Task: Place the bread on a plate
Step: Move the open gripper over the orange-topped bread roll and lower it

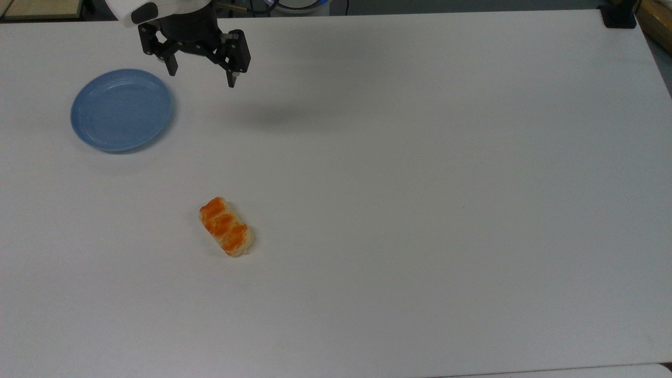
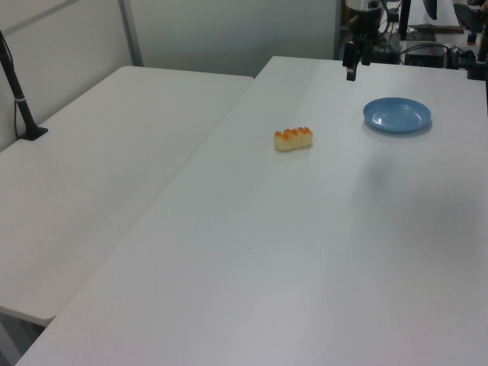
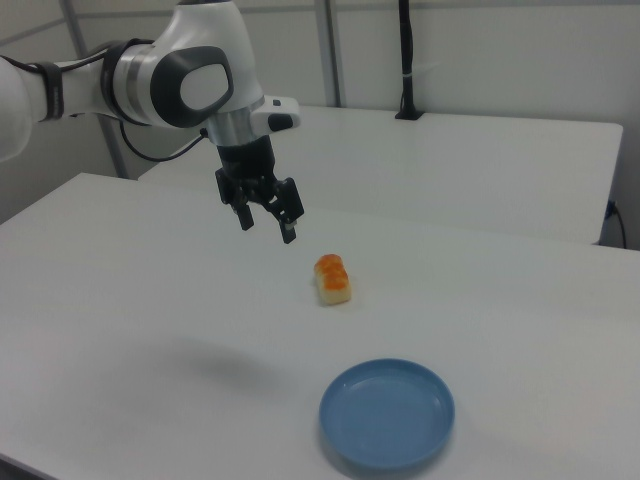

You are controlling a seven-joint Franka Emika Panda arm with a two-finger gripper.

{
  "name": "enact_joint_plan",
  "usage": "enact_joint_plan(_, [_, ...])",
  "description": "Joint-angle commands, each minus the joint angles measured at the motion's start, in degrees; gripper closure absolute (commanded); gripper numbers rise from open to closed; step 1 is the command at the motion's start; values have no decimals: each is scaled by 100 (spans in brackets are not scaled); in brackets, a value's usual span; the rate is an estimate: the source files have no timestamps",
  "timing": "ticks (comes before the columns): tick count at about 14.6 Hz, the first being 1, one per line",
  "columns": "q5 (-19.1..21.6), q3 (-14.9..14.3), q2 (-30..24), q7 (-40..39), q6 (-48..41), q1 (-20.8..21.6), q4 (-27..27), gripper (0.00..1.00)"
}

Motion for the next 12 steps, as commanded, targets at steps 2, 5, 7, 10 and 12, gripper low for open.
enact_joint_plan(2, [-22, -91, 87, -105, -84, -6, 143, 0])
enact_joint_plan(5, [196, -302, 229, -237, -84, 21, 320, 0])
enact_joint_plan(7, [233, -302, 220, -326, -84, 21, 320, 0])
enact_joint_plan(10, [233, -302, 220, -334, -93, 30, 320, 0])
enact_joint_plan(12, [224, -337, 246, -413, -58, 108, 320, 0])
